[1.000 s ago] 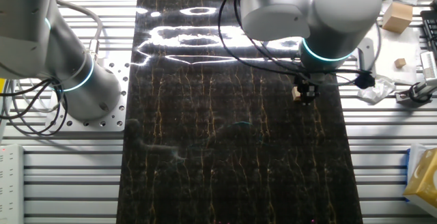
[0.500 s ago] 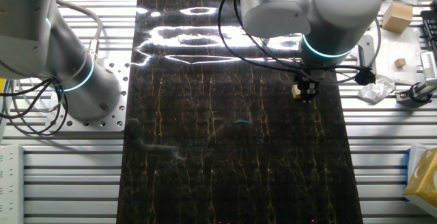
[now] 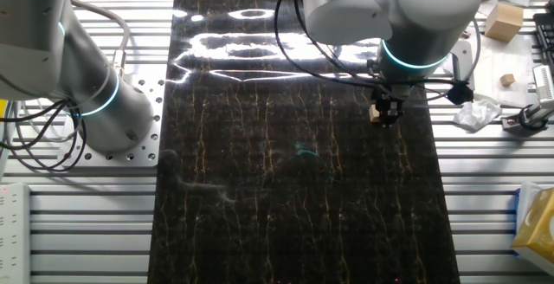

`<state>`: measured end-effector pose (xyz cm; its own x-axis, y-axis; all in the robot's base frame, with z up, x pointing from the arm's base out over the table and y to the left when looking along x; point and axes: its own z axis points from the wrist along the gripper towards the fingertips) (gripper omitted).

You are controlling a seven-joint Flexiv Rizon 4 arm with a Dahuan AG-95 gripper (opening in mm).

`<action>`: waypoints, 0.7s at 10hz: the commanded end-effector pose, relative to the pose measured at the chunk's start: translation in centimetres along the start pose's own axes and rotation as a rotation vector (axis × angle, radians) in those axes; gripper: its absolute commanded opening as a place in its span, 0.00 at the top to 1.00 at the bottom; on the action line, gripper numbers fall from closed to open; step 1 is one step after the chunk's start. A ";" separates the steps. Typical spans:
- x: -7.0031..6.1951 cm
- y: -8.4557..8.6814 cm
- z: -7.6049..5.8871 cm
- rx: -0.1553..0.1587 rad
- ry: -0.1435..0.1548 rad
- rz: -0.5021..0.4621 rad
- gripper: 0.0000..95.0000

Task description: Hold a small block with the gripper and sweep it from left to right on the table

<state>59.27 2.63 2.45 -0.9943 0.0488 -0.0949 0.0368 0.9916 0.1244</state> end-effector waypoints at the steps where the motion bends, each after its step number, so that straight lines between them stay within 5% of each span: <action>1: 0.0 0.2 0.2 0.002 0.000 0.003 0.40; 7: -0.2 2.2 0.5 0.010 0.005 0.024 0.40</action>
<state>59.67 4.94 2.21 -0.9935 0.0733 -0.0873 0.0631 0.9915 0.1142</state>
